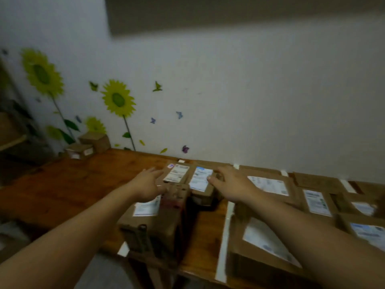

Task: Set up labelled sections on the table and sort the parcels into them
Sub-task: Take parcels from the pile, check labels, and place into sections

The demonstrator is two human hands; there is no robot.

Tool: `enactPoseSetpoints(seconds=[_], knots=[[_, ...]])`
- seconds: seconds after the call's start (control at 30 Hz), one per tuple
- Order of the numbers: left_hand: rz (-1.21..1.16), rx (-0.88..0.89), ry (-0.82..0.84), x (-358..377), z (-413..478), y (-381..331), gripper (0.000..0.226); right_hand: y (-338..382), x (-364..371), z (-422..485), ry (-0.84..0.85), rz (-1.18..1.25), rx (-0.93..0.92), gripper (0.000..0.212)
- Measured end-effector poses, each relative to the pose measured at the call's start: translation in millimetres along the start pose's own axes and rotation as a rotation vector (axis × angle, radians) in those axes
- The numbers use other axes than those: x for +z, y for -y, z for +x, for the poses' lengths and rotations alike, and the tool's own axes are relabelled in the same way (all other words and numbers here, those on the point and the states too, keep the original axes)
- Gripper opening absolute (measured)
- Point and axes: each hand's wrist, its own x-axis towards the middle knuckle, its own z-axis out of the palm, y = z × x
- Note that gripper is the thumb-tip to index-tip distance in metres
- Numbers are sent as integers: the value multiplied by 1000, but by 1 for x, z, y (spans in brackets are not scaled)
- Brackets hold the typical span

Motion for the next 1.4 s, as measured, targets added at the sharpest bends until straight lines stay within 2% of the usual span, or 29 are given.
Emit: enactPoseSetpoints(seconds=[0.2,0.4,0.7,0.93,1.23,1.4], knots=[[-172,-217,-61,-45,-5,130,76,103,53,80,73,-13,-84,54],[-284,-340,-78,-76,12,247,76,178,103,170,161,-15,-142,66],[-310,-531,-106,-131,62,402,74,291,179,324,261,1,-218,67],[-345,-539,-54,-164,113,518,72,371,234,399,318,-25,-228,67],[-366,-407,5,-190,197,651,73,474,306,472,276,-5,-91,60],[-479,-367,35,-207,242,705,53,512,337,507,279,23,-22,55]])
